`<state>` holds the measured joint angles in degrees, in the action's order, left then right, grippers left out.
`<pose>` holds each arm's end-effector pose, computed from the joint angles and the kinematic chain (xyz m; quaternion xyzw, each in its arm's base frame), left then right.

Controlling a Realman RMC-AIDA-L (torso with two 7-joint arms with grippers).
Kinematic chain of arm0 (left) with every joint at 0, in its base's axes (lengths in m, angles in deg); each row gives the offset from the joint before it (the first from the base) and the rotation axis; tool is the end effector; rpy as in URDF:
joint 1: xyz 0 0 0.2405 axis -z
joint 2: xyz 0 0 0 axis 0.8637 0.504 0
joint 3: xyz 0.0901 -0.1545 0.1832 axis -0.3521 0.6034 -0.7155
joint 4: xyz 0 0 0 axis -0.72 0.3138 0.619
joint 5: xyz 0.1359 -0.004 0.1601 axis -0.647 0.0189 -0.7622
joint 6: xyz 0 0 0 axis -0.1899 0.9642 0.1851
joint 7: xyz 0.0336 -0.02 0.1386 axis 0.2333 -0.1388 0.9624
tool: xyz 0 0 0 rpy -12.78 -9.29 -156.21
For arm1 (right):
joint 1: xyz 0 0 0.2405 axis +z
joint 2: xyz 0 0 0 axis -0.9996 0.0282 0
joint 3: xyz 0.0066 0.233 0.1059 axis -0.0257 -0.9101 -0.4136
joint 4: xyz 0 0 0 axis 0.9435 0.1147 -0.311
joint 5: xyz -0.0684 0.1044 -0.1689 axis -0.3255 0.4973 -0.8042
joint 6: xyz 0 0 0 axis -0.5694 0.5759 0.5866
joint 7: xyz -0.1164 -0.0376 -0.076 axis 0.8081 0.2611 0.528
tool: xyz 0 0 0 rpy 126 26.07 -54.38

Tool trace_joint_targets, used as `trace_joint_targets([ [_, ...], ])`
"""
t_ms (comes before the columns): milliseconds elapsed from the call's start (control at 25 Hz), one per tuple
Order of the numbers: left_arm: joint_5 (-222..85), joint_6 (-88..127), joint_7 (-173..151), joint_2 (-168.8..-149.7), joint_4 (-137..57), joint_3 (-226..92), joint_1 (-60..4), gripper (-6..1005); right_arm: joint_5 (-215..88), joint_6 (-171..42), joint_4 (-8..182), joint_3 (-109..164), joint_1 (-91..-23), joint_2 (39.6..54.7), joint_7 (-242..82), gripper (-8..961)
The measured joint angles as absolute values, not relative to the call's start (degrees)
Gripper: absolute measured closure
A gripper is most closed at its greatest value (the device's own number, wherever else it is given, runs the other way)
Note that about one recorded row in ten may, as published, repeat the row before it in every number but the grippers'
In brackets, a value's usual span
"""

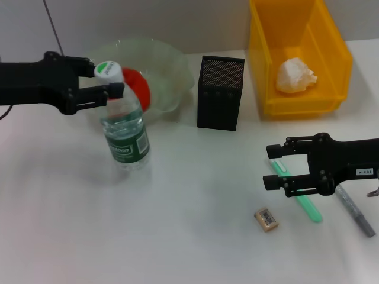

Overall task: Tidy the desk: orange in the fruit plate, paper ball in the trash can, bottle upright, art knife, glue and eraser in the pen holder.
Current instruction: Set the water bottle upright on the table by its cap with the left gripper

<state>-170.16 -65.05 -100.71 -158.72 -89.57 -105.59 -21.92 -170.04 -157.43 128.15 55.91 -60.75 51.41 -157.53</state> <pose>-0.1979 0.3812 0.0626 -0.9612 -0.1245 -0.2025 0.1401 0.2745 0.3047 0.0339 -0.9548 0.1894 0.2124 0.0862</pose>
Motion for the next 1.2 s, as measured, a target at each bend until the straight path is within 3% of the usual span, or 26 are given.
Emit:
trace_joint_targets([
  [1200,-168.9,-54.3,-92.2,-160.17,-86.7,-100.1,-27.6,545,-169.9,-157.4,128.1,55.9,-60.7,51.76,-157.2,225],
])
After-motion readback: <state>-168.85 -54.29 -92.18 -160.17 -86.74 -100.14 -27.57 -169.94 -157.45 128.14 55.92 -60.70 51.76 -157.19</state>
